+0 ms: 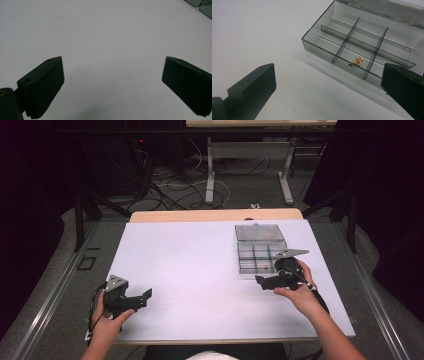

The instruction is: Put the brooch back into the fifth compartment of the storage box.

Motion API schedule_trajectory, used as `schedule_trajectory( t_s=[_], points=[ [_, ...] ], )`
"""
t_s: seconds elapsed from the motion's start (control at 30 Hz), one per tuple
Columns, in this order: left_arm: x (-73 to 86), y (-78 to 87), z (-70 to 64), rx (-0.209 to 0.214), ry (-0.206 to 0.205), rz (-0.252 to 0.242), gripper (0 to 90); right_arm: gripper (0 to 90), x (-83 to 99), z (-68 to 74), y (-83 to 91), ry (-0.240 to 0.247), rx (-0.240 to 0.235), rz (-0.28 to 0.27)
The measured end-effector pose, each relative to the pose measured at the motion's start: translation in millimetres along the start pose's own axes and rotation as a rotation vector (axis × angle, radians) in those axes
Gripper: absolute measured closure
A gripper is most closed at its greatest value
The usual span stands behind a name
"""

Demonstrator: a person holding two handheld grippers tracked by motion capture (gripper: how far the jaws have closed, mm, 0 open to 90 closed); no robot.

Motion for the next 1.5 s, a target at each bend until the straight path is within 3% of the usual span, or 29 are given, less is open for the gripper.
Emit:
schedule_trajectory(
  t_s=[0.23, 0.7, 1.23, 1.5],
  points=[
    [0.3, 0.1, 0.0, -0.002, 0.002, 0.004, 4.1, 0.0, 18.3, -12.1, 8.7, -0.037, 0.01, -0.041],
    [0.3, 0.2, 0.1, -0.002, -0.007, 0.01, 4.1, 0.0, 40.3, -43.9, 15.2, -0.094, 0.086, -0.108],
    [0.4, 1.4, 1.3, -0.001, -0.006, 0.011, 4.1, 0.0, 64.3, -76.8, 9.4, -0.211, 0.147, -0.132],
    [0.4, 2.1, 3.2, -0.004, -0.003, 0.007, 4.1, 0.0, 70.8, -88.6, 8.9, -0.235, 0.185, -0.124]
  ],
)
Point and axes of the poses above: each handheld gripper's, and its own axes: y roughly backward along the jaws, x roughly out of its underside, z roughly to its left, the point moved 6 cm from there along -y, roughly forward along the jaws, and after that the axes turned 6 degrees about -y, right-handed, at the moved point
